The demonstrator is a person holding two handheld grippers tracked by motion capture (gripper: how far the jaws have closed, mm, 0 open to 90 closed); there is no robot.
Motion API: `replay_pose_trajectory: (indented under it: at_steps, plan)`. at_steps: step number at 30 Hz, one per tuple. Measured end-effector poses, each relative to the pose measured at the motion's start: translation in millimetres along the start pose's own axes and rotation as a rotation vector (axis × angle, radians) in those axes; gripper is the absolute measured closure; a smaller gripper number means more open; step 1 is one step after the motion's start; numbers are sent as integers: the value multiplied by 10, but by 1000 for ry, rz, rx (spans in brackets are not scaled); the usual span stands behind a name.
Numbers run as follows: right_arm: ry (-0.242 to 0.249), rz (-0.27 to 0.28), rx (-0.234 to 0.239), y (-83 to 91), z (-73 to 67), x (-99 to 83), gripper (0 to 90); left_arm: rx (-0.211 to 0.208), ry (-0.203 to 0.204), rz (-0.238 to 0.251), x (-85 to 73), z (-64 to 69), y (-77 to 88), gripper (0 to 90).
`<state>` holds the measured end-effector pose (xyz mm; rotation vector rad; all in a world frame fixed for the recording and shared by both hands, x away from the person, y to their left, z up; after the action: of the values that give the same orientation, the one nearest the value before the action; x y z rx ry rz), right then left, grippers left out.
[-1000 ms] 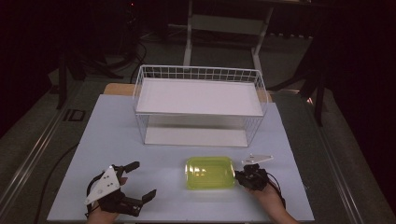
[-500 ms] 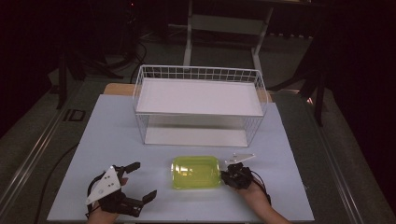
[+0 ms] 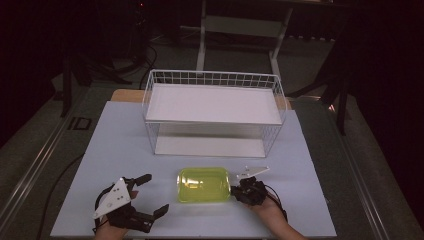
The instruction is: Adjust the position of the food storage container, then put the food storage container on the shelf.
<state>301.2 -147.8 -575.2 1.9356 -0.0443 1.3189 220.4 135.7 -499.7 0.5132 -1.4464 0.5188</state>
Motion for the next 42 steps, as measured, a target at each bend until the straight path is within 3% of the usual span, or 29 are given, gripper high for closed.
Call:
replay_pose_trajectory:
  at_steps: [3,5,8,9,12,13,14,15,17,20,23,24,25,26,28,31,33,34,38,39,41,42]
  plan:
    - [-1,5,-15,28,39,6,851,-3,2,-3,-6,-1,-3,1]
    - [-2,32,-37,98,109,34,762,-22,23,2,-14,4,-8,1]
    - [11,44,-59,130,142,47,730,-23,8,-11,-25,8,-22,2]
    - [13,77,-91,205,210,84,624,-21,-6,-12,-30,9,-26,1]
    - [-6,136,-123,352,276,165,426,-22,-5,-14,-40,7,-41,2]
    - [-21,171,-117,409,278,205,360,-16,-8,-25,-48,7,-50,2]
    - [-21,171,-117,409,278,205,360,-16,-8,-25,-48,7,-50,2]
    - [-22,183,-95,450,265,227,305,-8,-9,-26,-44,7,-52,2]
    - [0,205,-85,524,232,276,203,-17,30,-30,-23,19,-60,2]
    - [14,229,-67,623,169,353,119,-28,80,-48,11,31,-77,2]
    - [47,264,-94,695,131,402,170,-29,82,-64,46,35,-100,2]
    - [41,248,-64,700,115,408,178,-27,81,-71,64,30,-110,2]
    - [41,248,-64,700,115,408,178,-27,81,-71,64,30,-110,2]
    - [23,243,-39,701,97,424,176,-26,100,-71,88,21,-124,2]
    - [36,273,-18,707,36,455,212,-19,117,-89,97,9,-142,2]
    - [46,225,16,679,-8,453,211,-19,114,-124,93,-3,-172,2]
    - [90,230,15,638,-59,464,211,-20,166,-159,100,-42,-230,2]
    - [86,221,6,627,-65,468,211,-18,185,-172,96,-58,-255,2]
    - [-5,212,21,589,-52,490,192,11,241,-218,47,-131,-348,2]
    - [-96,176,16,515,-11,493,135,22,268,-242,15,-163,-393,2]
    - [-108,169,11,493,-5,492,128,34,280,-260,-11,-185,-418,2]
    - [-117,154,-16,467,6,490,115,34,301,-268,-35,-207,-442,2]
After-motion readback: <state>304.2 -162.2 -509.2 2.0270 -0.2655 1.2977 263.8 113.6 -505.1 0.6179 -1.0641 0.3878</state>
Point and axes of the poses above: each handheld gripper's, and its own axes: y roughly backward along the jaws, x roughly out of its top, z roughly to its right, the point moved 6 cm from there along -y, roughly forward along the jaws, and after that the axes turned 12 degrees about z, right-handed, at the moved point
